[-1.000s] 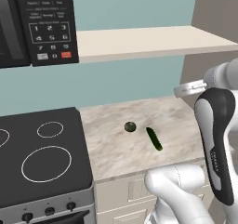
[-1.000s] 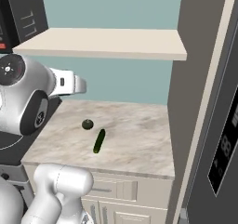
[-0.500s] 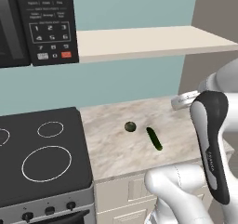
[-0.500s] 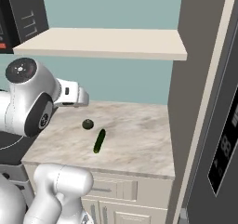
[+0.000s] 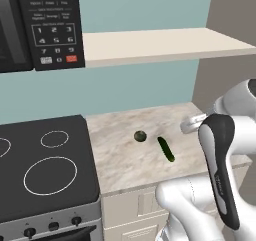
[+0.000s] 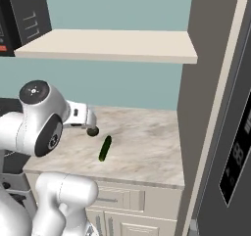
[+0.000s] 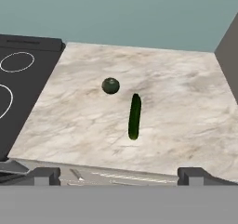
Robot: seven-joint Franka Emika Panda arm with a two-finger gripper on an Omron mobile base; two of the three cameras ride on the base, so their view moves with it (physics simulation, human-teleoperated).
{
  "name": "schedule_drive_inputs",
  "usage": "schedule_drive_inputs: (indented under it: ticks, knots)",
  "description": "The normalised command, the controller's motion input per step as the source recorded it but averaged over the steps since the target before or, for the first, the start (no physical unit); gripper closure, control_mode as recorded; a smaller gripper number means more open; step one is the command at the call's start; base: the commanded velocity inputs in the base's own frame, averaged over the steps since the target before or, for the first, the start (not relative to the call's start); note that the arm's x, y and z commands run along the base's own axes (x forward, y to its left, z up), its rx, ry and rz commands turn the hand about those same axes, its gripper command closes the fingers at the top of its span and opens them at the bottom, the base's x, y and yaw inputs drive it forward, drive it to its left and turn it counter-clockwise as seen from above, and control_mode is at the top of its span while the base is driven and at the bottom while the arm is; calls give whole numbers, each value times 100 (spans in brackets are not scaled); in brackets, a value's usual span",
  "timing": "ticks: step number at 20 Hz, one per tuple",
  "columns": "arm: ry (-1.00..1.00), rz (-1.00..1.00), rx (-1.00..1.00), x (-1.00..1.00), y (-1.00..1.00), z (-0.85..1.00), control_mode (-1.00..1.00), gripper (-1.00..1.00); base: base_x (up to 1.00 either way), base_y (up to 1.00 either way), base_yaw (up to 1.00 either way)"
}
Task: Place the beer on the top shelf of the fridge to keep it out of children's reach, and place the cucumber and squash on lower shelves for easy access.
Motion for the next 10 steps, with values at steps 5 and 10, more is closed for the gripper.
schedule_drive_inputs:
  ticks: [5, 10]
  knots:
    - [1, 0, 0, 21, 0, -63, -100, -100, 0, 0, 0]
    - [7, 0, 0, 32, 0, -46, -100, -100, 0, 0, 0]
